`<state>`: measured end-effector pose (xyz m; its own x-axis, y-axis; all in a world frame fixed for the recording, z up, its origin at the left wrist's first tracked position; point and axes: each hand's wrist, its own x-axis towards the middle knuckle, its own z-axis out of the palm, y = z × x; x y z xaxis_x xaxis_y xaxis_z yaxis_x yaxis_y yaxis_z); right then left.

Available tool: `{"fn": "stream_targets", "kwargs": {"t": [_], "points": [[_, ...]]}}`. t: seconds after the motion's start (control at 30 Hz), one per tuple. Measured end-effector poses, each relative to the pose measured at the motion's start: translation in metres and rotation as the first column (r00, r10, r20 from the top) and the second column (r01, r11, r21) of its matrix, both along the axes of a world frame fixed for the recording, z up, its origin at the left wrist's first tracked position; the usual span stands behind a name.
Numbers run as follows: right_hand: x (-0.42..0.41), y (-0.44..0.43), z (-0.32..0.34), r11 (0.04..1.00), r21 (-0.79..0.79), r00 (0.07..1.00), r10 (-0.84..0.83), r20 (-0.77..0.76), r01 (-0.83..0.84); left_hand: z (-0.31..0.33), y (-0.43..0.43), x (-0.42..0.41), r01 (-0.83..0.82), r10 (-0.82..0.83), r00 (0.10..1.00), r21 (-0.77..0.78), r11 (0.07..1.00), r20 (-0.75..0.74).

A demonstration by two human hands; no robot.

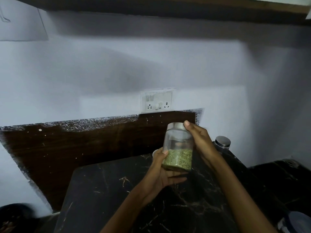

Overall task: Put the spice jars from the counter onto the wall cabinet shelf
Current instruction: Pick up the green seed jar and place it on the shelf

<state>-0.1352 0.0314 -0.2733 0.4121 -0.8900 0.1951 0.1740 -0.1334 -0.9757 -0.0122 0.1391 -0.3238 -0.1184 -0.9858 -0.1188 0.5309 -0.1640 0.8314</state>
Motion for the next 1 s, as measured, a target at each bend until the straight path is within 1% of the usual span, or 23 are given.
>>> {"fn": "stream_targets", "kwargs": {"t": [0.1, 0.13, 0.2, 0.27, 0.3, 0.37, 0.4, 0.47, 0.6, 0.67, 0.73, 0.8, 0.83, 0.9, 1.0], "points": [[0.005, 0.003, 0.009, 0.988, -0.127, 0.995, -0.094, -0.046, 0.087, 0.004, 0.001, -0.006, -0.083, 0.082, 0.996, -0.029, 0.996, -0.033], [0.006, 0.003, 0.012, 0.981, -0.174, 0.992, -0.103, -0.069, 0.089, 0.005, 0.001, -0.008, -0.115, 0.114, 0.992, -0.030, 0.993, -0.046], [0.007, 0.004, 0.016, 0.976, -0.210, 0.990, -0.088, -0.106, 0.064, 0.007, 0.000, -0.010, -0.157, 0.155, 0.984, -0.022, 0.987, -0.085], [0.006, 0.004, 0.019, 0.983, -0.182, 0.993, -0.031, -0.114, 0.010, 0.011, 0.002, -0.010, -0.129, 0.127, 0.980, -0.003, 0.992, -0.153], [0.004, 0.004, 0.020, 0.990, -0.140, 0.996, 0.016, -0.090, -0.029, 0.014, 0.004, -0.009, -0.094, 0.094, 0.978, 0.008, 0.996, -0.184], [0.000, 0.004, 0.022, 0.994, -0.050, 0.995, 0.096, 0.011, -0.096, 0.018, 0.007, -0.007, -0.006, 0.008, 0.974, 0.009, 1.000, -0.226], [-0.001, 0.005, 0.024, 0.993, -0.036, 0.992, 0.112, 0.052, -0.110, 0.019, 0.009, -0.007, 0.030, -0.030, 0.971, -0.003, 1.000, -0.236], [-0.002, 0.008, 0.028, 0.992, -0.079, 0.994, 0.098, 0.055, -0.094, 0.022, 0.012, -0.009, 0.056, -0.060, 0.971, -0.025, 0.998, -0.231], [0.001, 0.013, 0.036, 0.977, -0.212, 1.000, -0.007, -0.020, 0.003, 0.025, 0.015, -0.020, -0.029, 0.026, 0.983, -0.012, 1.000, -0.182], [0.001, 0.014, 0.039, 0.966, -0.259, 0.998, -0.011, -0.065, -0.006, 0.027, 0.016, -0.021, -0.030, 0.033, 0.976, 0.016, 0.999, -0.216], [-0.002, 0.014, 0.042, 0.969, -0.232, 0.994, 0.063, -0.084, -0.081, 0.031, 0.020, -0.017, 0.036, -0.028, 0.957, 0.025, 0.999, -0.288], [-0.007, 0.013, 0.046, 0.974, -0.158, 0.986, 0.163, -0.020, -0.164, 0.034, 0.024, -0.015, 0.118, -0.106, 0.923, 0.012, 0.993, -0.370], [-0.008, 0.013, 0.048, 0.973, -0.145, 0.983, 0.182, 0.018, -0.178, 0.035, 0.026, -0.015, 0.144, -0.131, 0.914, 0.006, 0.990, -0.385], [-0.007, 0.015, 0.053, 0.973, -0.170, 0.986, 0.164, 0.035, -0.156, 0.036, 0.026, -0.017, 0.142, -0.128, 0.923, 0.012, 0.990, -0.362], [-0.002, 0.023, 0.058, 0.961, -0.256, 0.994, 0.106, -0.026, -0.109, 0.039, 0.025, -0.019, 0.056, -0.046, 0.949, 0.023, 0.998, -0.311]]}}
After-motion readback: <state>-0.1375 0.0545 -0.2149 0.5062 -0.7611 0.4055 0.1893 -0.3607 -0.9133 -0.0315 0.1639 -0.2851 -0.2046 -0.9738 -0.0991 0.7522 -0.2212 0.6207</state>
